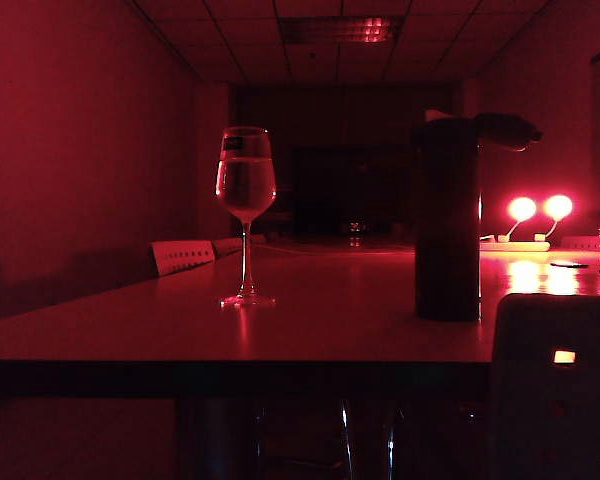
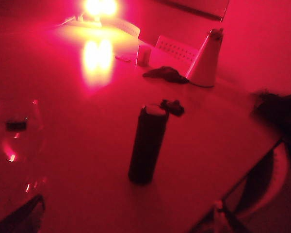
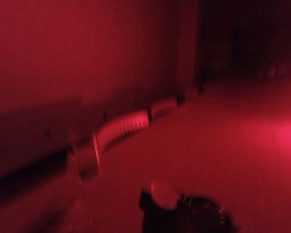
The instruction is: Pick up the black thermos cup, pour some water from it into the stemmed glass, and then put the thermos cup back on the table.
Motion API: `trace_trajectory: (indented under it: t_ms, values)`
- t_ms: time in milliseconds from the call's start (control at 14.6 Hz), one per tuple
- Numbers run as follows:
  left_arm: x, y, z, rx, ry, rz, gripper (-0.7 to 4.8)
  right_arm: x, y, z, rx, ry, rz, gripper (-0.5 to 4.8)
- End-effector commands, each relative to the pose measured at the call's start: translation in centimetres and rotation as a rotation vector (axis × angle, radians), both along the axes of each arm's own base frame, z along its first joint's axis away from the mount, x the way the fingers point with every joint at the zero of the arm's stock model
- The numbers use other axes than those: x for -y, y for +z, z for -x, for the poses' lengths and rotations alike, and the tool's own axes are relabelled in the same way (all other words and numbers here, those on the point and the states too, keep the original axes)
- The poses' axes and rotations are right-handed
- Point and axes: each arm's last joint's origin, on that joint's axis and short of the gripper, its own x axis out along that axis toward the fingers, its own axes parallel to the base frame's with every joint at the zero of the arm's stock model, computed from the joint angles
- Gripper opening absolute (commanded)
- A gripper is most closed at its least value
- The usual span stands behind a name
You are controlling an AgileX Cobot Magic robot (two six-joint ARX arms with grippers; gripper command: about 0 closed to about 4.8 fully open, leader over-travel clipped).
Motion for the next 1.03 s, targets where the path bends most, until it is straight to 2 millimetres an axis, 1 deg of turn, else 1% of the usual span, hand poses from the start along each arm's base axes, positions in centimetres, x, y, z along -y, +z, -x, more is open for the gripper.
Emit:
trace_trajectory:
  t_ms: [68, 137, 205, 274, 411, 479, 547, 684, 753, 821, 958, 1026]
  values:
    - [-1.5, -0.3, 3.2, -0.024, 0.007, -0.014, 3.12, 1.3, 1.3, 4.1, -0.040, 0.002, 0.018, 1.97]
    - [-2.1, -0.5, 4.4, -0.027, 0.007, -0.015, 1.61, 1.8, 1.4, 5.6, -0.010, 0.002, 0.007, 1.84]
    - [-2.7, -0.7, 5.7, -0.029, 0.010, -0.016, 0.24, 2.2, 1.1, 6.8, -0.002, 0.003, 0.004, 0.62]
    - [-3.1, -1.0, 6.7, -0.027, 0.014, -0.020, -0.06, 2.5, 0.7, 7.7, -0.011, 0.003, 0.007, 0.17]
    - [-4.0, -1.6, 8.6, -0.030, 0.014, -0.024, -0.06, 3.1, -0.2, 9.5, -0.020, 0.007, 0.002, 0.17]
    - [-4.4, -1.9, 9.4, -0.035, 0.025, -0.029, -0.06, 3.0, -0.4, 9.5, -0.061, 0.020, 0.010, 0.17]
    - [-4.9, -2.8, 10.3, -0.045, 0.038, -0.074, -0.06, 2.9, -0.8, 9.3, -0.087, 0.064, 0.025, -0.03]
    - [-5.2, -4.8, 10.8, -0.056, 0.038, -0.108, -0.06, 2.6, -1.9, 8.7, -0.130, 0.084, 0.038, -0.05]
    - [-5.1, -6.2, 10.5, -0.048, 0.038, -0.108, -0.06, 2.4, -2.9, 8.0, -0.151, 0.084, 0.044, -0.05]
    - [-4.7, -7.7, 9.8, -0.042, 0.040, -0.092, -0.06, 2.1, -4.0, 7.3, -0.166, 0.085, 0.048, -0.05]
    - [-3.6, -10.7, 7.5, -0.062, 0.052, 0.011, -0.06, 1.6, -6.3, 5.8, -0.172, 0.086, 0.038, -0.05]
    - [-2.8, -12.8, 5.6, -0.076, 0.058, 0.088, -0.06, 1.4, -8.3, 4.8, -0.183, 0.077, 0.040, -0.05]
